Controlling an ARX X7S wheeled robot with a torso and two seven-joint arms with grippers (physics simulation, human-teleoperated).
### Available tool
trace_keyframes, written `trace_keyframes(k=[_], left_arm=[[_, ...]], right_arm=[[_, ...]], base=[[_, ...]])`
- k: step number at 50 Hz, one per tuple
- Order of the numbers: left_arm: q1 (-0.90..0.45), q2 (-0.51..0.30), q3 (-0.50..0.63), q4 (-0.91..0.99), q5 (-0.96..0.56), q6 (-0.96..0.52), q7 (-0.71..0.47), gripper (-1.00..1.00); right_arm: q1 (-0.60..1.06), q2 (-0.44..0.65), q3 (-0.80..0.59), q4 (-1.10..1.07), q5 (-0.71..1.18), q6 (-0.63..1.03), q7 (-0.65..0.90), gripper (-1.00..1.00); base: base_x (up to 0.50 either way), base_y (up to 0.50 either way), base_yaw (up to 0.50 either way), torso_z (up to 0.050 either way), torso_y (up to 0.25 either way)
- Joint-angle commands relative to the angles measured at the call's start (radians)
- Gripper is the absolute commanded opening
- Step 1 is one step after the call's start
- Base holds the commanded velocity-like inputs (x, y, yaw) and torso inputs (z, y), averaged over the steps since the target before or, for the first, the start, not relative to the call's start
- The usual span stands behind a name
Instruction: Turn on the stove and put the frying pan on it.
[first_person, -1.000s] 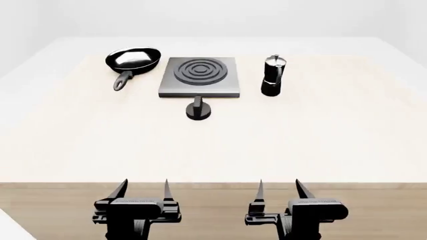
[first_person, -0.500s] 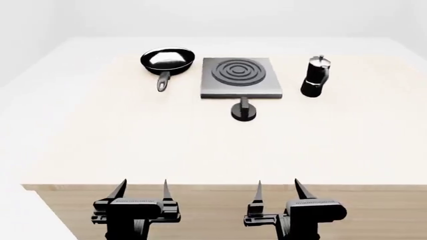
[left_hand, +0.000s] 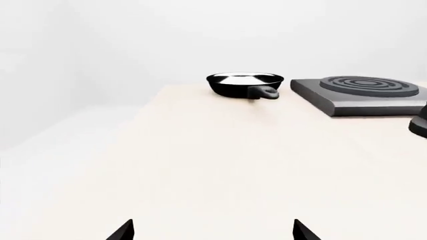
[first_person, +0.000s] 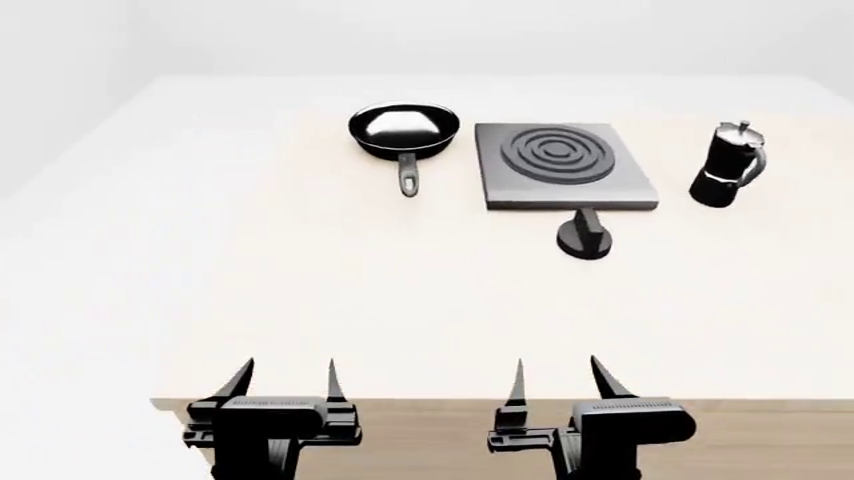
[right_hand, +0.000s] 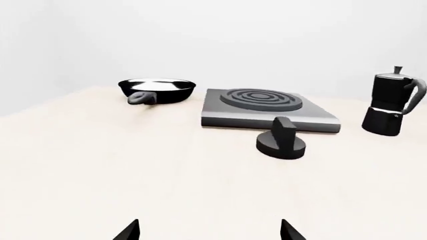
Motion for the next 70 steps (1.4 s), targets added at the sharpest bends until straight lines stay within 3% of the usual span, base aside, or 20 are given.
trace_keyframes(k=[1, 34, 62, 70], left_arm=[[-0.002, -0.01, 0.014, -0.001, -0.01, 0.003, -0.012, 1.0], [-0.008, -0.033, 0.043, -0.004, -0.035, 0.005, -0.039, 1.0], [-0.01, -0.048, 0.057, 0.0, -0.068, -0.008, -0.054, 1.0], [-0.007, -0.056, 0.074, 0.002, -0.052, 0.003, -0.058, 1.0]], right_arm=[[0.002, 0.01, -0.009, 0.001, 0.012, -0.003, 0.013, 1.0], [0.007, 0.032, -0.029, 0.0, 0.069, 0.004, 0.021, 1.0], [0.007, 0.049, -0.047, -0.005, 0.095, 0.002, 0.032, 1.0], [0.009, 0.052, -0.052, -0.002, 0.095, -0.003, 0.04, 1.0]], base=[[0.38, 0.46, 0.0, 0.0, 0.0], [0.42, 0.41, 0.0, 0.0, 0.0], [0.5, -0.13, 0.0, 0.0, 0.0], [0.02, 0.0, 0.0, 0.0, -0.016]])
